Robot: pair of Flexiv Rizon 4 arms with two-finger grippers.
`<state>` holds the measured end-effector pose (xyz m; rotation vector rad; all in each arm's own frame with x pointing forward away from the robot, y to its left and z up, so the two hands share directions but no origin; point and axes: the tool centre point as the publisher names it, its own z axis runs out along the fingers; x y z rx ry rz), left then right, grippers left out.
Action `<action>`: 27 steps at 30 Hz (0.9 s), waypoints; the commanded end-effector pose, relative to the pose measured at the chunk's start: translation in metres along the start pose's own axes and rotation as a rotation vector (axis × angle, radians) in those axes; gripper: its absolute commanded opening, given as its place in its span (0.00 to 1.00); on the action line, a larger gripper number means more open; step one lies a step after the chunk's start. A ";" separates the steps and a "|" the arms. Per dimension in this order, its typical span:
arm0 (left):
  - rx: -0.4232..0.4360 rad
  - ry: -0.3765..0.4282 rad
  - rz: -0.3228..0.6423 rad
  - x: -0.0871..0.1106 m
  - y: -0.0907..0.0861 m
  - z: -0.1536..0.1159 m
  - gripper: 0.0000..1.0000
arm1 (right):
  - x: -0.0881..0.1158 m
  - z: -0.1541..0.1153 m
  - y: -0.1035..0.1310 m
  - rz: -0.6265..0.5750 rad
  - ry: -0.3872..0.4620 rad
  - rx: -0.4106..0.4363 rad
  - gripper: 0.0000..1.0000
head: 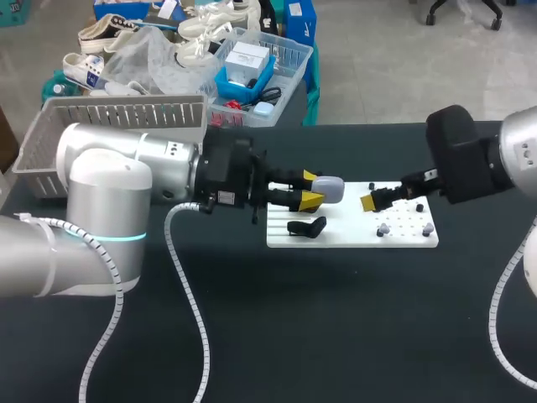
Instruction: Pick up each earbud case from the left stands, insert the matching earbuds, close the lid, and place the case in the box.
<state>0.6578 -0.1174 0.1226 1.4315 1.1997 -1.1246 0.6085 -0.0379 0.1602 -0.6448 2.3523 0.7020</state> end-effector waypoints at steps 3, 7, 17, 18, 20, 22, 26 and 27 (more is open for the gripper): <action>0.002 -0.001 0.001 0.001 0.002 0.001 0.00 | -0.003 0.014 0.012 0.002 0.011 0.033 1.00; 0.002 -0.001 0.001 0.001 0.002 0.001 0.00 | -0.003 0.021 0.017 0.004 0.023 0.029 1.00; 0.002 -0.001 0.001 0.001 0.002 0.001 0.00 | -0.006 0.039 0.017 0.016 0.041 0.023 1.00; 0.002 -0.001 0.001 0.001 0.002 0.001 0.00 | -0.007 0.041 0.016 0.018 0.042 0.024 1.00; 0.002 -0.001 0.001 0.001 0.002 0.001 0.00 | -0.008 0.045 0.015 0.024 0.044 0.025 1.00; 0.002 -0.001 0.001 0.001 0.002 0.001 0.00 | -0.009 0.048 0.014 0.027 0.046 0.026 1.00; 0.002 -0.001 0.001 0.001 0.002 0.001 0.00 | -0.012 0.053 0.011 0.037 0.045 0.027 1.00; 0.002 -0.001 0.001 0.001 0.002 0.001 0.00 | -0.013 0.054 0.009 0.037 0.044 0.034 1.00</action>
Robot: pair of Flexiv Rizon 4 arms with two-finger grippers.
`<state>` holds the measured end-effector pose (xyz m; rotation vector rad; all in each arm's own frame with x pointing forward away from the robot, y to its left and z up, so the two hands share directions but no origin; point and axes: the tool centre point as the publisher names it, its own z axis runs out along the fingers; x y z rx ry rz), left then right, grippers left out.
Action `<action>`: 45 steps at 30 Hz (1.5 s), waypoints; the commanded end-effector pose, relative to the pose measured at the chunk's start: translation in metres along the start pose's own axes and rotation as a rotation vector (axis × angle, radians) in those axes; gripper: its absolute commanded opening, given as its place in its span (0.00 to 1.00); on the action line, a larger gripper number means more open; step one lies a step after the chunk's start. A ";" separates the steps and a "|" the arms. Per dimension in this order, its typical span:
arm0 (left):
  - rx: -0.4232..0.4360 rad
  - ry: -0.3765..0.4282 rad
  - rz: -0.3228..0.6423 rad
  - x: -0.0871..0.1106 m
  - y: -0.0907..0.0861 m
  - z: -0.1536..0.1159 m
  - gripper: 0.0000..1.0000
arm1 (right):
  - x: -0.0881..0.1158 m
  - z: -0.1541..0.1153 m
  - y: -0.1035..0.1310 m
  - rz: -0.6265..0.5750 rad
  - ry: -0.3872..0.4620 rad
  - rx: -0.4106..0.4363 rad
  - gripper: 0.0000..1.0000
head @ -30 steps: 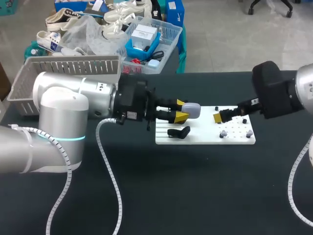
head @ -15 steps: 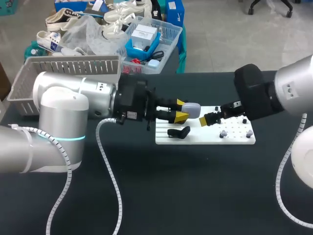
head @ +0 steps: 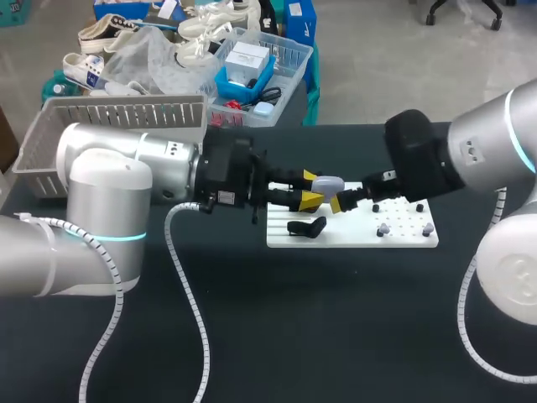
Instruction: Pick up each earbud case from the left stands, insert the matching earbuds, close the lid, and place the case in the box.
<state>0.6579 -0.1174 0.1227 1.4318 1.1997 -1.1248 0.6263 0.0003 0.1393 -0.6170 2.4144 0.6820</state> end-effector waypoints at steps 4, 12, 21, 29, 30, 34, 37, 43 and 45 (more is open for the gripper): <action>0.002 -0.001 0.001 0.001 0.002 0.001 0.00 | -0.008 0.011 -0.007 0.014 -0.006 0.019 1.00; 0.002 -0.001 0.001 0.001 0.002 0.001 0.00 | -0.011 0.015 -0.011 0.024 -0.008 0.024 1.00; 0.002 -0.001 0.001 0.001 0.002 0.001 0.00 | -0.013 0.017 -0.017 0.037 -0.008 0.035 1.00; 0.002 -0.001 0.001 0.001 0.002 0.001 0.00 | -0.013 0.017 -0.022 0.048 -0.008 0.043 1.00; 0.002 -0.001 0.001 0.001 0.002 0.001 0.00 | -0.013 0.017 -0.022 0.048 -0.007 0.044 1.00; 0.002 -0.001 0.001 0.001 0.002 0.001 0.00 | -0.014 0.018 -0.023 0.050 -0.007 0.046 1.00; 0.002 -0.001 0.001 0.001 0.002 0.001 0.00 | -0.015 0.017 -0.024 0.051 -0.008 0.048 1.00; 0.002 -0.001 0.001 0.001 0.002 0.001 0.00 | -0.017 0.016 -0.022 0.050 -0.011 0.046 1.00; 0.002 -0.001 0.001 0.001 0.002 0.001 0.00 | -0.018 0.015 -0.021 0.050 -0.013 0.042 1.00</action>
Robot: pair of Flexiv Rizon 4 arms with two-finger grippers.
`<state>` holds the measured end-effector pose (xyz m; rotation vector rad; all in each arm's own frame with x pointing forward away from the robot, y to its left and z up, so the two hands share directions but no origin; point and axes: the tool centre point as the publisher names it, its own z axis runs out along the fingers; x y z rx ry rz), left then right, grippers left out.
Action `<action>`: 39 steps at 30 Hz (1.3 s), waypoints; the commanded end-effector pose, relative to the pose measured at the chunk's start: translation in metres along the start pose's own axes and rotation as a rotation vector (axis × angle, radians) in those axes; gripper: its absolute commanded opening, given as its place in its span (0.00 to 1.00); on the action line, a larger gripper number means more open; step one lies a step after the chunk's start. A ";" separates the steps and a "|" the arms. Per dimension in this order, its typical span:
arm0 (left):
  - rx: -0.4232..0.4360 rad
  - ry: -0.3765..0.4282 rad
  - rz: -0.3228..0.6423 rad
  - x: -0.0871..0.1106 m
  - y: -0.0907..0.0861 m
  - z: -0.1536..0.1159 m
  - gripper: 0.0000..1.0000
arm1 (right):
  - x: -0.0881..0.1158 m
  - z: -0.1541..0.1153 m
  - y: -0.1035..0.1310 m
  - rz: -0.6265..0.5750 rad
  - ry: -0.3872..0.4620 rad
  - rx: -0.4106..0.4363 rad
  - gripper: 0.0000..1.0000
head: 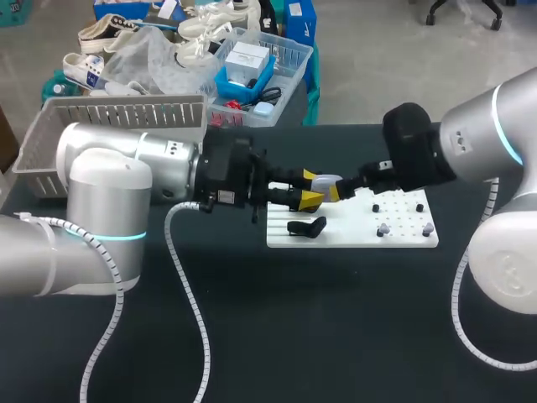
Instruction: Pick up each earbud case from the left stands, insert the matching earbuds, close the lid, and place the case in the box.
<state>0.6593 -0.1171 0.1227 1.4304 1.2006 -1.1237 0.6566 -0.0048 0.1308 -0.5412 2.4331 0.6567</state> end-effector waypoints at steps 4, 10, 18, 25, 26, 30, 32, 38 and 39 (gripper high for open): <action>0.004 -0.001 0.001 0.001 0.000 0.001 0.00 | -0.005 0.000 0.004 -0.003 -0.006 0.001 1.00; 0.004 -0.001 0.001 0.001 0.000 0.001 0.00 | -0.019 -0.005 0.005 -0.024 -0.028 0.019 1.00; 0.004 -0.001 0.001 0.001 0.000 0.001 0.00 | -0.035 -0.029 -0.006 -0.074 -0.080 0.110 1.00; 0.004 -0.001 0.001 0.001 0.000 0.001 0.00 | -0.026 -0.048 -0.038 -0.101 -0.075 0.313 1.00; 0.004 -0.001 0.001 0.001 0.000 0.001 0.00 | -0.023 -0.049 -0.043 -0.093 -0.069 0.330 1.00; 0.004 -0.001 0.001 0.001 0.000 0.001 0.00 | -0.008 -0.050 -0.061 -0.070 -0.038 0.424 1.00; 0.004 -0.001 0.001 0.001 0.000 0.001 0.00 | 0.000 -0.050 -0.068 -0.061 -0.019 0.450 1.00; 0.004 -0.001 0.001 0.001 0.000 0.001 0.00 | 0.024 -0.044 -0.086 -0.056 0.048 0.524 1.00; 0.004 -0.001 0.001 0.001 0.000 0.001 0.00 | 0.028 -0.043 -0.089 -0.055 0.060 0.537 1.00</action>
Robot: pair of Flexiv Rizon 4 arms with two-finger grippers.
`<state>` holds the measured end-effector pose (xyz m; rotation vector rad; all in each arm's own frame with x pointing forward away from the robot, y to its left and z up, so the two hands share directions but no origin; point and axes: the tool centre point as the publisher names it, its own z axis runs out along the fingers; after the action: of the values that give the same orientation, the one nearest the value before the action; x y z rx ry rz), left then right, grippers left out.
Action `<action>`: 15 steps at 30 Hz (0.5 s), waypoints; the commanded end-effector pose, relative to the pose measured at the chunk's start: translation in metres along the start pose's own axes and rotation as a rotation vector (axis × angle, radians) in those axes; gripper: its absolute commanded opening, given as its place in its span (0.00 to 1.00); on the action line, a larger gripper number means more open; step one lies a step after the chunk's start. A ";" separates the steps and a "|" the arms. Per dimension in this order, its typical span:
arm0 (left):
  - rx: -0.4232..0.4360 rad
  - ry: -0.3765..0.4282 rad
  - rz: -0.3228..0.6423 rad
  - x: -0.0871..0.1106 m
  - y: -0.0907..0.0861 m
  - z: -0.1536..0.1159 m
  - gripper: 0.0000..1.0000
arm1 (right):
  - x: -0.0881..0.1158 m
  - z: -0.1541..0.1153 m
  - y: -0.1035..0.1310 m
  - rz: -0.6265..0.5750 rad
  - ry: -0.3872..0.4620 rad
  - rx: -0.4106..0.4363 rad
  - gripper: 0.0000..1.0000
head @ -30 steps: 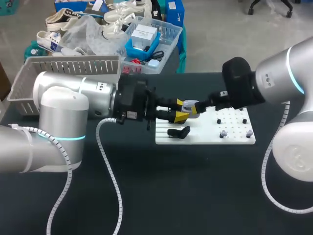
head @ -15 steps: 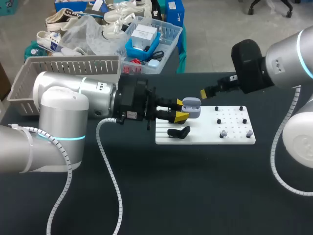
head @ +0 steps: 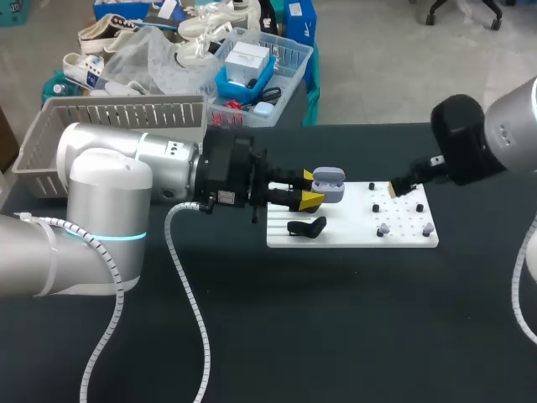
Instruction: Pick up each earbud case from the left stands, insert the matching earbuds, close the lid, and place the case in the box.
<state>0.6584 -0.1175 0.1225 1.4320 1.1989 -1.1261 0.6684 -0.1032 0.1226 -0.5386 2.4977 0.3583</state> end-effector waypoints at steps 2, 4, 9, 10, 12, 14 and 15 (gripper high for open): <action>0.001 -0.001 0.001 0.001 0.001 0.001 0.00 | 0.018 0.005 -0.007 0.000 0.035 0.344 1.00; 0.001 -0.001 0.001 0.001 0.001 0.001 0.00 | 0.027 0.007 -0.013 -0.013 0.065 0.381 1.00; 0.001 -0.001 0.001 0.001 0.001 0.001 0.00 | 0.041 0.010 -0.023 -0.013 0.099 0.425 0.91; 0.001 -0.001 0.001 0.001 0.001 0.001 0.00 | 0.044 0.012 -0.025 -0.014 0.109 0.435 0.89; 0.001 -0.001 0.001 0.001 0.001 0.001 0.00 | 0.049 0.014 -0.028 -0.017 0.124 0.450 0.81; 0.001 -0.001 0.001 0.001 0.001 0.001 0.00 | 0.054 0.017 -0.030 -0.015 0.139 0.447 0.76; 0.001 -0.001 0.001 0.001 0.001 0.001 0.00 | 0.056 0.018 -0.031 -0.016 0.147 0.448 0.75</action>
<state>0.6584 -0.1175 0.1225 1.4321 1.1989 -1.1261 0.6500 -0.1432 0.0761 -0.5214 2.6473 0.1533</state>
